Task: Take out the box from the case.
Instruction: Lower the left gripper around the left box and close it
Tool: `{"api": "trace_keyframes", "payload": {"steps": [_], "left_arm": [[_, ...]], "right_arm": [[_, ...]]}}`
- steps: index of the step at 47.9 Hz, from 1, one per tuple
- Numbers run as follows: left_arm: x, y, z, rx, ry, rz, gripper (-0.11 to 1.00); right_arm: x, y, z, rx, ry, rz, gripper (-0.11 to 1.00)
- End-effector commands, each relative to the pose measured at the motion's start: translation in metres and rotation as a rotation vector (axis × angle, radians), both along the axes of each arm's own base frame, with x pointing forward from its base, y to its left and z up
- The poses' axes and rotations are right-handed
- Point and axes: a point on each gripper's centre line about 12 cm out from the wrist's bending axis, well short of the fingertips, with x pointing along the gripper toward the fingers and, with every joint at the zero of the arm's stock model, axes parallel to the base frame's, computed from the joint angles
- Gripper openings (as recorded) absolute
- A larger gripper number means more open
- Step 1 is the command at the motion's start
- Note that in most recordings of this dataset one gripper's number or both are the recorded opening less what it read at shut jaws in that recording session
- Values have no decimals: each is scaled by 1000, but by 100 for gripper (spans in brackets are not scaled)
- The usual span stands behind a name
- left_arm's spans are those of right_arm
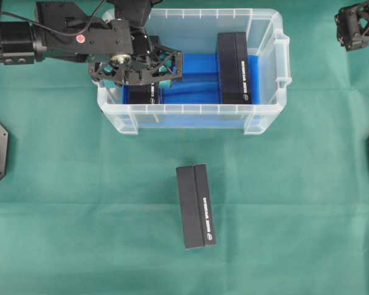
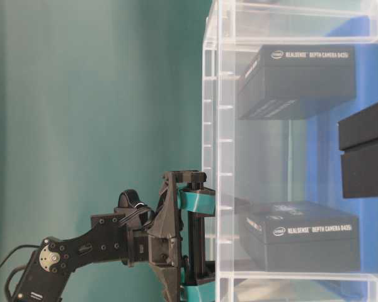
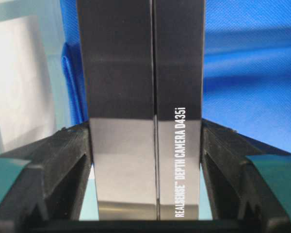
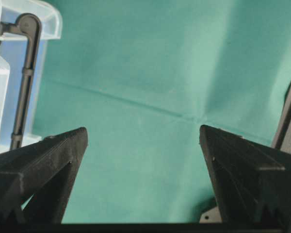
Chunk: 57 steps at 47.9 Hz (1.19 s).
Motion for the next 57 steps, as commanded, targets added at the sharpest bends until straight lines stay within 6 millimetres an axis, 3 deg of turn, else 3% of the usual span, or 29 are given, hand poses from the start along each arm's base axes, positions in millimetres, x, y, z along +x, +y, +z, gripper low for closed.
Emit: {"api": "trace_keyframes", "payload": {"steps": [1,20,30,44,57], "left_arm": [[1,1,8,9,-21,-1,61],[3,2,16,9,-18,8,61],[5,3,30,14,-17,8,61],[7,4,58,21,-13,5,61],[-3,4,104,41,-49,21,61]], "right_arm": [[0,-1,4,-9,-14,0,94],[2,-2,5,-20,-28,4,92],[1,-2,5,-20,-28,4,91],[2,-2,6,-21,-29,4,91],[2,-2,6,-23,-32,7,91]]}}
